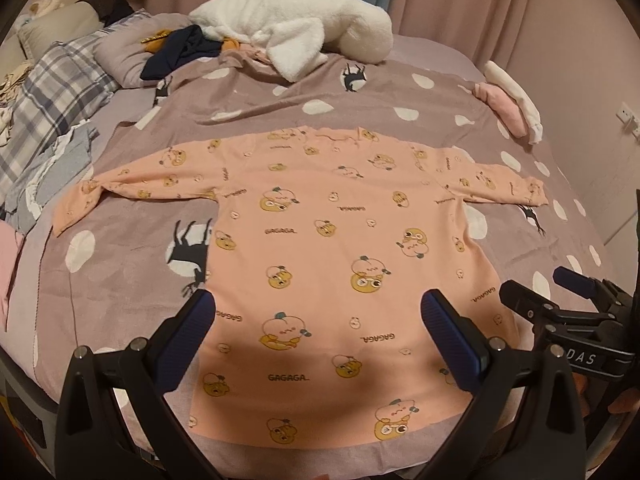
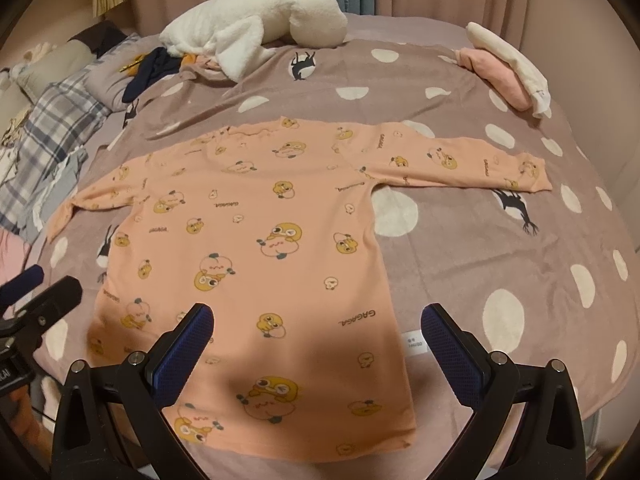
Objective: Fold small clothes
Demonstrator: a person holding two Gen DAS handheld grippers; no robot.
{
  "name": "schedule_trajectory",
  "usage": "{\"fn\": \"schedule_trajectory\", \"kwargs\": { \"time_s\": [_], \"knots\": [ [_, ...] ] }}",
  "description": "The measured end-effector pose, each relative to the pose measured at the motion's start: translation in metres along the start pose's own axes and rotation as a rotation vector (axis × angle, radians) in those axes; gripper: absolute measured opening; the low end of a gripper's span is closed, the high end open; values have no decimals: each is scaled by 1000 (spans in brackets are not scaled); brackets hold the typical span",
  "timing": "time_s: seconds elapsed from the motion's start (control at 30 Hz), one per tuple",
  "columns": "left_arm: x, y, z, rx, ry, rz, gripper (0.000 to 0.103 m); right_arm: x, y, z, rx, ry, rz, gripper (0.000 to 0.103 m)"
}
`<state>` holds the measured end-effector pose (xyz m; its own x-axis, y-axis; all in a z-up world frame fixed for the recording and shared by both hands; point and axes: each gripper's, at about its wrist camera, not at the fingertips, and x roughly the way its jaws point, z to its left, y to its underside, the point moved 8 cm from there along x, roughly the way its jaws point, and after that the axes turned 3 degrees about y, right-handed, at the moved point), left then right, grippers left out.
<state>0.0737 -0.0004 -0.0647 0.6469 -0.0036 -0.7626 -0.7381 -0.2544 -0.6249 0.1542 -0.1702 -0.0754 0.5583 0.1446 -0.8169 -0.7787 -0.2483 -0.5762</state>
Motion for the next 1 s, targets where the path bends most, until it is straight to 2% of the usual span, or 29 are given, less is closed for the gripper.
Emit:
{"fn": "schedule_trajectory", "kwargs": {
  "time_s": [0.2,0.4,0.73,1.0],
  "knots": [
    [7,2,-1,-9,-25,44,103,1,1,-1,-19,17,-6,103],
    [7,1,-6,-34,16,40,103,0,1,-6,-13,24,-6,103],
    [7,1,-14,19,-9,31,103,-1,4,-7,-19,28,-6,103],
    [7,1,-15,25,-5,26,103,2,6,-4,-41,30,7,103]
  ]
}}
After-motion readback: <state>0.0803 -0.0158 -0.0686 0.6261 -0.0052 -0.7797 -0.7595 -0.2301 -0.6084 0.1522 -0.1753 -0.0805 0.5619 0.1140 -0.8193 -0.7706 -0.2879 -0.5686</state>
